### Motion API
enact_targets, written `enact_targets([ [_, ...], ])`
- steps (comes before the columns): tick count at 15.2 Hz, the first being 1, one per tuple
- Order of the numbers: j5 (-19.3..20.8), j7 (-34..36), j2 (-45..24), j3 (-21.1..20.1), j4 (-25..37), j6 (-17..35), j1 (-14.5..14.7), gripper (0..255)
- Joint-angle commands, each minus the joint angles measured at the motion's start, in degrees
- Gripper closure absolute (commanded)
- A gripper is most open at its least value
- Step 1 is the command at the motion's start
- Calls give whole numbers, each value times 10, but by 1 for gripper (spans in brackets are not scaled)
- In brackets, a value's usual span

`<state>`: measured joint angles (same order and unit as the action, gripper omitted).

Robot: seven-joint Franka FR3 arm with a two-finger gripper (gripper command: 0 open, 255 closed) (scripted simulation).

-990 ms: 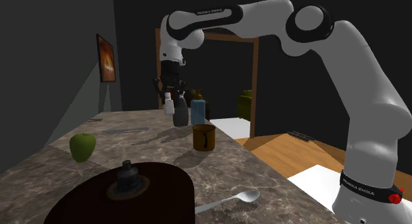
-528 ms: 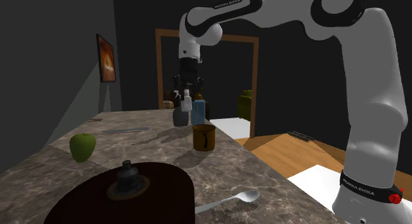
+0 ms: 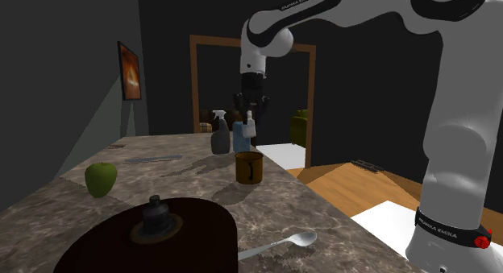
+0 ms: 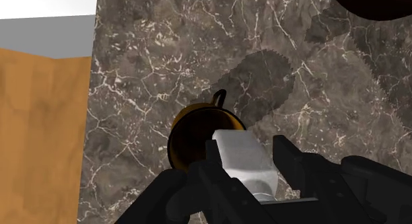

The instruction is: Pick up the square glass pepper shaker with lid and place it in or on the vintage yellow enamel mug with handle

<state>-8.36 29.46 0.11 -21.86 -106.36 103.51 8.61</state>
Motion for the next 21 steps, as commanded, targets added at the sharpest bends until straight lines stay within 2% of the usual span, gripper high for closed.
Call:
enact_targets([
  [1, -2, -4, 3, 1, -17, 14, -1, 255],
  [13, 2, -10, -18, -1, -86, 102, 2, 255],
  [20, 2, -10, -18, -1, -86, 102, 2, 255],
  [21, 2, -10, -18, -1, -86, 102, 2, 0],
])
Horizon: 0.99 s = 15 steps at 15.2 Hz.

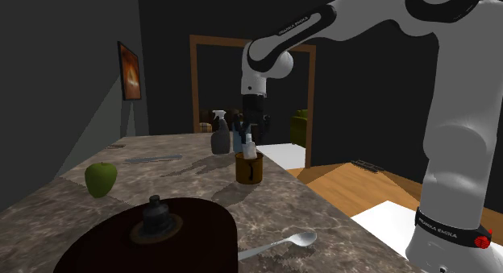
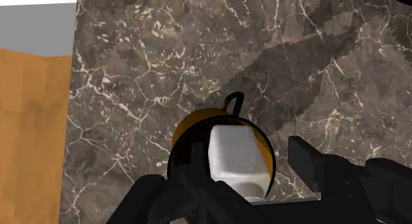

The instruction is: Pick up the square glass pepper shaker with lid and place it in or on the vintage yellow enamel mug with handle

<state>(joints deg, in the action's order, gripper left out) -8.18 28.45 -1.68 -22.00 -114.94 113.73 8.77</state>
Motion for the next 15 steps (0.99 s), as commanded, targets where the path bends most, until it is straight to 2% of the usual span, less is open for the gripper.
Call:
enact_targets([
  [1, 0, 0, 0, 0, 0, 0, 0, 0],
  [5, 0, 0, 0, 0, 0, 0, 0, 0],
  [9, -1, -1, 13, 5, 58, -72, -6, 0],
  [15, -1, -1, 13, 5, 58, -72, -5, 0],
])
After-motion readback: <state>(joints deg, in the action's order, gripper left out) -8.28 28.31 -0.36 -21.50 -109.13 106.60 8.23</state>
